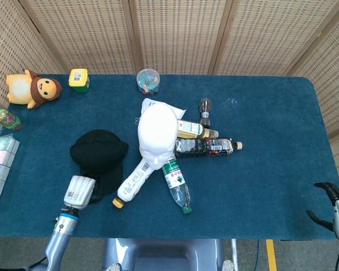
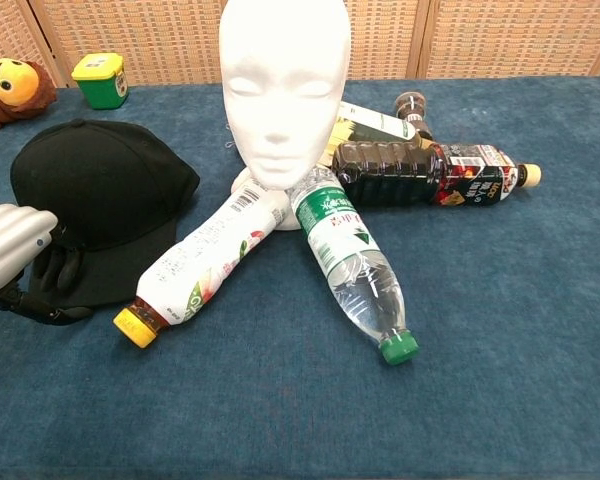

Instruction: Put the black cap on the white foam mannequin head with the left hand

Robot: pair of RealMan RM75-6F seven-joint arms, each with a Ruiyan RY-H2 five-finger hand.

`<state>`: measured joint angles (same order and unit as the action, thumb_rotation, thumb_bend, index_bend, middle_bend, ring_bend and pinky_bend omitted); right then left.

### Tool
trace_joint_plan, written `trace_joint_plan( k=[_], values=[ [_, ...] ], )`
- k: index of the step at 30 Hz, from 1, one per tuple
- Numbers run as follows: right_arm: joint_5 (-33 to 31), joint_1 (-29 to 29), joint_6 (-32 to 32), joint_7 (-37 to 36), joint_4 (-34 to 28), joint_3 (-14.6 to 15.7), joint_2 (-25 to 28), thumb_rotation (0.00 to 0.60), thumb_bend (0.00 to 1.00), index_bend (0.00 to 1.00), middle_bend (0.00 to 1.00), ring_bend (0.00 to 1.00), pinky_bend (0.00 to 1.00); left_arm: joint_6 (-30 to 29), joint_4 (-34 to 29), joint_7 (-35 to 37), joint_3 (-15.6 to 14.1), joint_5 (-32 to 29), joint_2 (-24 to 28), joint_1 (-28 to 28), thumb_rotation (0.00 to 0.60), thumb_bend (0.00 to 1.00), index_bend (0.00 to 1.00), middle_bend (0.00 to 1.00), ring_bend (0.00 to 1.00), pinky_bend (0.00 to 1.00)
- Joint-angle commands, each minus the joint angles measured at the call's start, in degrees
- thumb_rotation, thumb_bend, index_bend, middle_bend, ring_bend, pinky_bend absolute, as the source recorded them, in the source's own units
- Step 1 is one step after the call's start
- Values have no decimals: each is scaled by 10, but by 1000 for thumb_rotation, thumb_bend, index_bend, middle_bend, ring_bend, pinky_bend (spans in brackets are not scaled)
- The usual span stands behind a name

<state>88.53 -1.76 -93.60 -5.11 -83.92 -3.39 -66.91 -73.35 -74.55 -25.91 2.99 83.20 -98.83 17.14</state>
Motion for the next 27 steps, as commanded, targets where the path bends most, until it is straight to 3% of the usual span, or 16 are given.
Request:
trace_joint_plan(
  k=[1,14,22,27],
  values=[
    [0,-1,-2,-1,0,-1,0,600,112,302,353,414,404,-2,9,8,6,-1,-7,5,600,143,672,704,562,791],
    [5,-11,-25,7,-15,-5,11,600,113,301,353,414,404,-6,4,21,66,-4,-3,53,600,168,672,704,562,795],
    [4,-18,-33,15,-24,-5,14,600,113,301,353,414,404,31,56,50,134,-56,-7,104,600,168,672,697,555,795],
    [4,-19,-34,23,-31,-7,15,600,112,297,353,415,404,52,98,71,159,-80,-18,135,600,168,672,668,536,793]
  ],
)
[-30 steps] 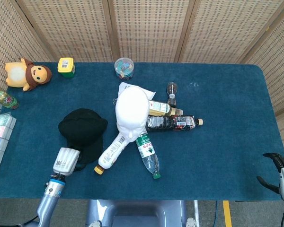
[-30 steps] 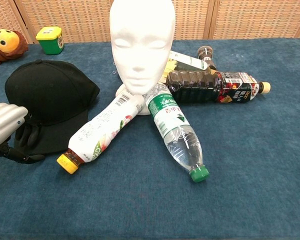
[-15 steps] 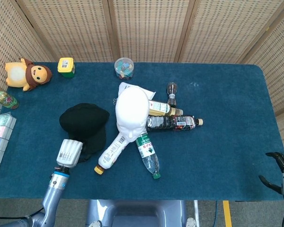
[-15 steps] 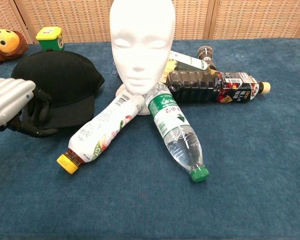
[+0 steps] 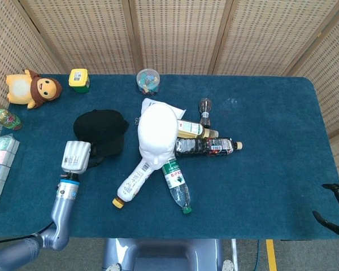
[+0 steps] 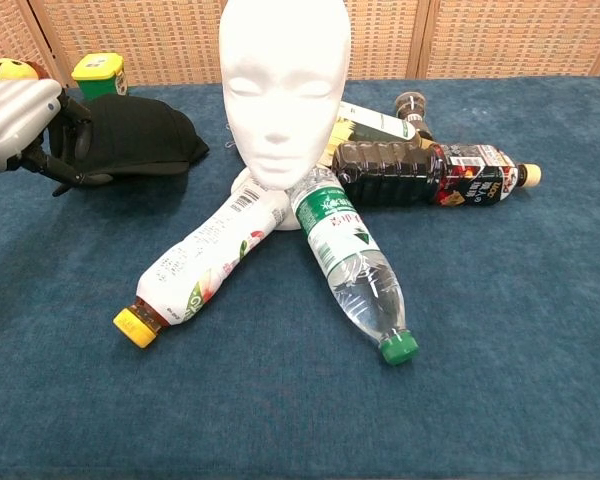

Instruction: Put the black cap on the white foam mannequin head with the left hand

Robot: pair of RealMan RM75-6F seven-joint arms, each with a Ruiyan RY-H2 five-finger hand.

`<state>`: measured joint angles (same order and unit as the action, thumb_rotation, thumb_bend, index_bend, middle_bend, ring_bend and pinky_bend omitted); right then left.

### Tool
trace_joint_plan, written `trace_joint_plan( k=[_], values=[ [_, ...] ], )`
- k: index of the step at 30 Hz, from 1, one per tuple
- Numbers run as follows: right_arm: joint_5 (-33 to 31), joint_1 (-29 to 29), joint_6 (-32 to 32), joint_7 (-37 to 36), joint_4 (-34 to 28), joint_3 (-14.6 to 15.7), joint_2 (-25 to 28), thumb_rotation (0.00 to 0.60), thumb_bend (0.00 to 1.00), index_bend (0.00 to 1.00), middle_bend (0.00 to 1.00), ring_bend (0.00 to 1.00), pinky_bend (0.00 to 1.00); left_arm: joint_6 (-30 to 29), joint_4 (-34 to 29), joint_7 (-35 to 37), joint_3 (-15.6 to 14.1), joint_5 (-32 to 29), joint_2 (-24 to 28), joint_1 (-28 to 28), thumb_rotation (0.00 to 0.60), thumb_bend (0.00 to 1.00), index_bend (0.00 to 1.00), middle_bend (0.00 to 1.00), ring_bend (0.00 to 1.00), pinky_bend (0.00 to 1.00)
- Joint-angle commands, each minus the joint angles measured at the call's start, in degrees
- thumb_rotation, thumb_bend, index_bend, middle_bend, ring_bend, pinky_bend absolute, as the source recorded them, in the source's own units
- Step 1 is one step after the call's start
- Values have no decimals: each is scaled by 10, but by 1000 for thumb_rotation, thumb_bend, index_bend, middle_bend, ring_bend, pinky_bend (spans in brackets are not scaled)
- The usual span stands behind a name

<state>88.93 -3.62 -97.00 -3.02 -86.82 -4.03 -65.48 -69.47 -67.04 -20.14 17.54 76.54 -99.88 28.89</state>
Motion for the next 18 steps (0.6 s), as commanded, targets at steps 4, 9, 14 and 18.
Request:
trace_joint_plan(
  k=[4,9,14,18],
  values=[
    [-2,-1,1,7,-6,-2,1,600,112,283,353,417,404,34,68,29,24,-32,-22,38,600,168,672,631,515,775],
    [-3,-2,-2,15,-14,-4,5,600,113,283,353,417,404,46,120,47,31,-50,-38,57,600,168,636,582,471,733],
    [-2,-1,1,20,-20,-4,7,600,113,283,353,417,404,63,130,65,27,-66,-36,60,600,210,597,513,404,589],
    [2,1,2,21,-23,-4,7,600,112,283,353,417,405,74,130,81,22,-74,-27,59,600,384,589,463,373,585]
  ],
)
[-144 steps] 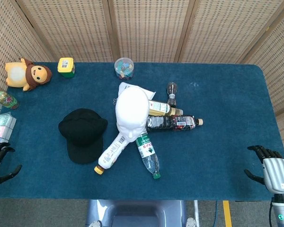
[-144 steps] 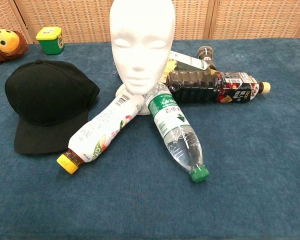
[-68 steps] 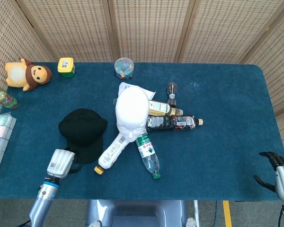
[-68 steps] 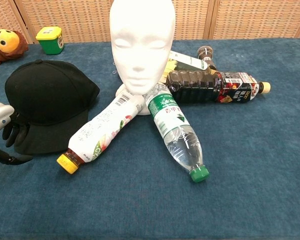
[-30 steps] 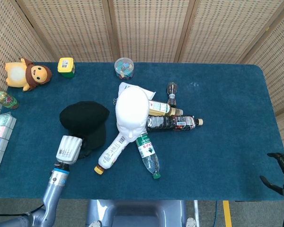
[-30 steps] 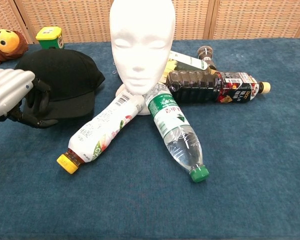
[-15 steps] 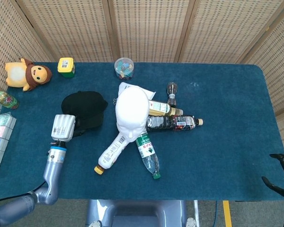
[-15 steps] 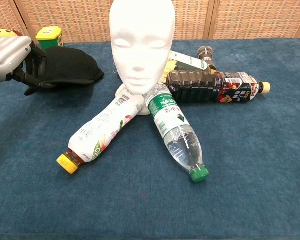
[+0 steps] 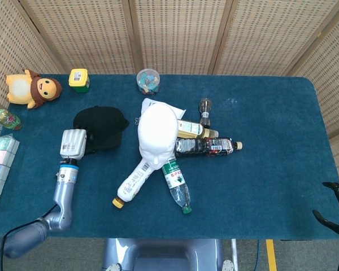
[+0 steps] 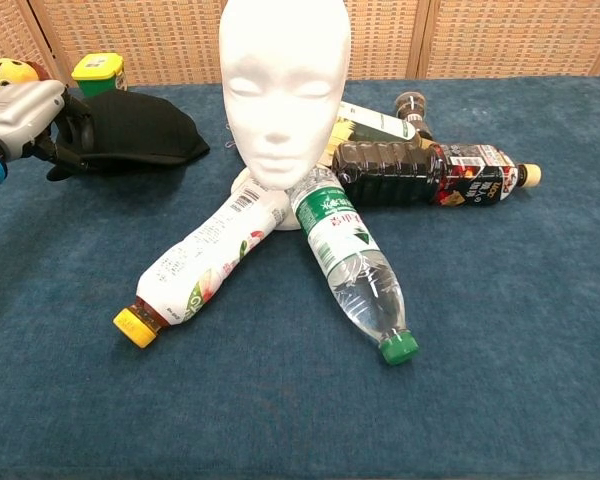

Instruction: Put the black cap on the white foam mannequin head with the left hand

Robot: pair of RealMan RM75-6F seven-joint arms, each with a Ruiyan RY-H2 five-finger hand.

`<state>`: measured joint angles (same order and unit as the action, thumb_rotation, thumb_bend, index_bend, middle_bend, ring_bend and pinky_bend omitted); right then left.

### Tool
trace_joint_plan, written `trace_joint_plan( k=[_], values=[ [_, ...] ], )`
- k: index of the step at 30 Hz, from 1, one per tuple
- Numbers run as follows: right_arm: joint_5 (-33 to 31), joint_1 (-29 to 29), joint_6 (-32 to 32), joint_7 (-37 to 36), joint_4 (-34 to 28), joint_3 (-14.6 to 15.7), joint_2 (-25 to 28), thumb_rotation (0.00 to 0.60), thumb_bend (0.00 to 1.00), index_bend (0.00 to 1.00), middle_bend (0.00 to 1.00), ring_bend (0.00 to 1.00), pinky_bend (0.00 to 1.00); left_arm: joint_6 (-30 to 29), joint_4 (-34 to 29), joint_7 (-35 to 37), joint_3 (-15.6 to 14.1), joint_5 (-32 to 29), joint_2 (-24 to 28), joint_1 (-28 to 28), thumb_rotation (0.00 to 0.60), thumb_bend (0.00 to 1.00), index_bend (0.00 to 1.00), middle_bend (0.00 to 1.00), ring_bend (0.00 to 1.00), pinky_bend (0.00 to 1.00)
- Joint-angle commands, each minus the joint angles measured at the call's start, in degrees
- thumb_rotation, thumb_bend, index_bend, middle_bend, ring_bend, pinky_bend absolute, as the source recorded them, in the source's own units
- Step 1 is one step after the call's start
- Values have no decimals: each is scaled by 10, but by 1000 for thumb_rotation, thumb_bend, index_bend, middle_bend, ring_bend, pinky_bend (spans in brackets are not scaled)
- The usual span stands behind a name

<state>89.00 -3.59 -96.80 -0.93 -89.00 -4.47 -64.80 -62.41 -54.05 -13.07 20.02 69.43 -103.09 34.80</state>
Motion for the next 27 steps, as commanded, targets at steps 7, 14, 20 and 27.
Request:
trace_joint_plan(
  k=[7,14,20,27],
  values=[
    [3,0,0,-2,-4,1,2,600,113,282,354,417,408,-40,8,65,-10,31,18,-1,600,590,657,463,440,753],
    [8,-1,-4,-6,-2,1,1,600,112,283,354,417,408,-106,6,129,-15,80,45,0,600,605,742,492,473,789],
    [14,1,-6,-14,3,1,-1,600,111,282,354,417,407,-141,-27,134,-5,112,96,15,600,605,752,498,478,794],
    [16,-1,-8,-22,11,2,-5,600,112,283,354,417,407,-162,-110,95,12,144,163,44,600,602,755,498,478,794]
  ],
)
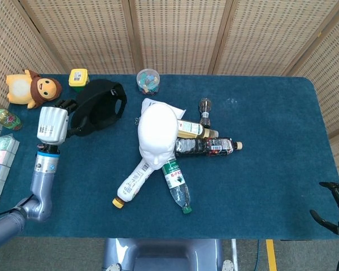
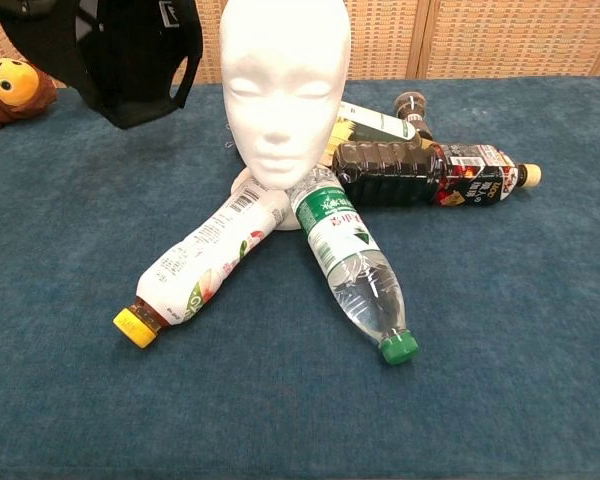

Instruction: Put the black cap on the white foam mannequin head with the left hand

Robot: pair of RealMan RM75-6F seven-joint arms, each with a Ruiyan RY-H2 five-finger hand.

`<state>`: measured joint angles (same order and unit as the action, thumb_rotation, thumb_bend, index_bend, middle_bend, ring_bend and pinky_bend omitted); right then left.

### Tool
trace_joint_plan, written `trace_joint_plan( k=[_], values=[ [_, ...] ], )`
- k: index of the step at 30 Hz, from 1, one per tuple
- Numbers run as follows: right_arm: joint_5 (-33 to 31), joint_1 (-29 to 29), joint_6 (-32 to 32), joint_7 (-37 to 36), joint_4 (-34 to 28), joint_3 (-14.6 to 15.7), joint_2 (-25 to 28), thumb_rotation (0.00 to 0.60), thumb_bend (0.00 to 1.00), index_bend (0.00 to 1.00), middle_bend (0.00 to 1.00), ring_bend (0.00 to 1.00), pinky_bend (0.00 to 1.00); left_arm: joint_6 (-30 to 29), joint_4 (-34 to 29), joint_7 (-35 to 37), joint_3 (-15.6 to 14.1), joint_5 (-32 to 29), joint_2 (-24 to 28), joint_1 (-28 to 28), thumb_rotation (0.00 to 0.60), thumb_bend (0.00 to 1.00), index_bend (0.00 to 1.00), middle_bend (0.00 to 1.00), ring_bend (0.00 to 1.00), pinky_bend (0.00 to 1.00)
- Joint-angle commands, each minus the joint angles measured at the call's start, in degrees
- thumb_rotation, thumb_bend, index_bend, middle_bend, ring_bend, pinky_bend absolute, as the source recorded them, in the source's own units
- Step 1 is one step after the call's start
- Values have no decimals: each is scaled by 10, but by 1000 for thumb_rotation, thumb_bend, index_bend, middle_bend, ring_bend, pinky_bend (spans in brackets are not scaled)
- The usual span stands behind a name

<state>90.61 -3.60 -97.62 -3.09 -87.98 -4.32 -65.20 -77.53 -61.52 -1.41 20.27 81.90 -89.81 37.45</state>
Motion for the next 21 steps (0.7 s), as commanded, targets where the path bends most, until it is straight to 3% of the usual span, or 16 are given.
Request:
trace_joint_plan(
  k=[1,8,21],
  values=[
    [0,-1,0,-1,2,1,-1,600,112,283,354,417,407,-12,-44,-28,10,25,37,22,600,601,755,498,478,795],
    [3,-1,-4,-5,5,0,-3,600,112,283,354,417,408,0,-96,-67,17,47,67,62,600,591,756,497,478,791],
    [-6,-5,-4,-24,23,-1,-8,600,113,282,354,418,408,13,-111,-156,-19,133,69,132,600,580,756,497,478,784]
  ],
)
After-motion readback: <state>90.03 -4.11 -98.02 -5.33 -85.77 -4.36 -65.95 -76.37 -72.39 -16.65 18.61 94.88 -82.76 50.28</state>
